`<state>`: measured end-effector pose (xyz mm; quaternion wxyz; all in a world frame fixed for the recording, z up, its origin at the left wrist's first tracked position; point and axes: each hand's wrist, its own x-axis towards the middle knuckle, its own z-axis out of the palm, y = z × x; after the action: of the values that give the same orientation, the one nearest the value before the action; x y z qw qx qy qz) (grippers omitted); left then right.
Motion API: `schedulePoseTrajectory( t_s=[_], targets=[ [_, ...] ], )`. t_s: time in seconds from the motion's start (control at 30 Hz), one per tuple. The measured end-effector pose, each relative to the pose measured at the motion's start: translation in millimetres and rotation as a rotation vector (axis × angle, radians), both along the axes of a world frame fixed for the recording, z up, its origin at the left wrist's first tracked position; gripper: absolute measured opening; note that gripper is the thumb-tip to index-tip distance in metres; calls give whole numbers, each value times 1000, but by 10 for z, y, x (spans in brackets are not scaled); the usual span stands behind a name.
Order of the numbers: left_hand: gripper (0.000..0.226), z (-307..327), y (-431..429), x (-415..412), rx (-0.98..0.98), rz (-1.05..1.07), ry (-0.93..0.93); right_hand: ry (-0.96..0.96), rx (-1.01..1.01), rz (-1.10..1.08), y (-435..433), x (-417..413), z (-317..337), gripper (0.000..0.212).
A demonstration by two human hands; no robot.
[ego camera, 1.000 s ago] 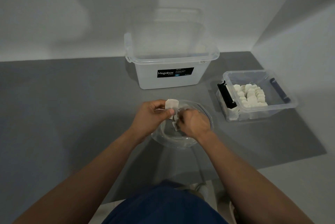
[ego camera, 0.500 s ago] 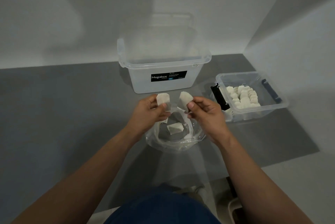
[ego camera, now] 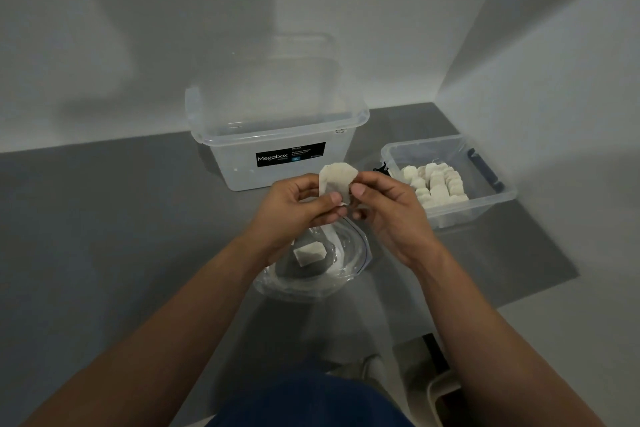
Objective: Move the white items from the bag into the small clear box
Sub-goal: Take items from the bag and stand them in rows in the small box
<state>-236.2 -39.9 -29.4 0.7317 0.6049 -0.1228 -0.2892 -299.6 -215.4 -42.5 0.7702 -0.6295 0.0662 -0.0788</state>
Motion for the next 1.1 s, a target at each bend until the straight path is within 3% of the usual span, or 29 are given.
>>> schedulePoseTrajectory(
  t_s=[0.07,0.23,0.4,0.57,0.77,1.1],
  targets=[
    [23,47,-74,10,42,2,-56,-40,-122,5,-115,1,119,29],
    [22,205,-311,24,117,-18,-145,-100,-650,-46,-380,43,415,36],
    [13,258,-662,17,48,42,-18,-46,-736,-36,-796,-3,561,25],
    [11,303,-1024,-3,-49,165,61,-18,-441,-107,-1144,-126,525,11],
    [17,332,-1452,-123,-60,105,-5,-133,310,-191,-1203,-204,419,13],
    [21,420,-1940,-229,-76,38,-176,-66,444,-336,-1394,-117,196,38]
  ],
)
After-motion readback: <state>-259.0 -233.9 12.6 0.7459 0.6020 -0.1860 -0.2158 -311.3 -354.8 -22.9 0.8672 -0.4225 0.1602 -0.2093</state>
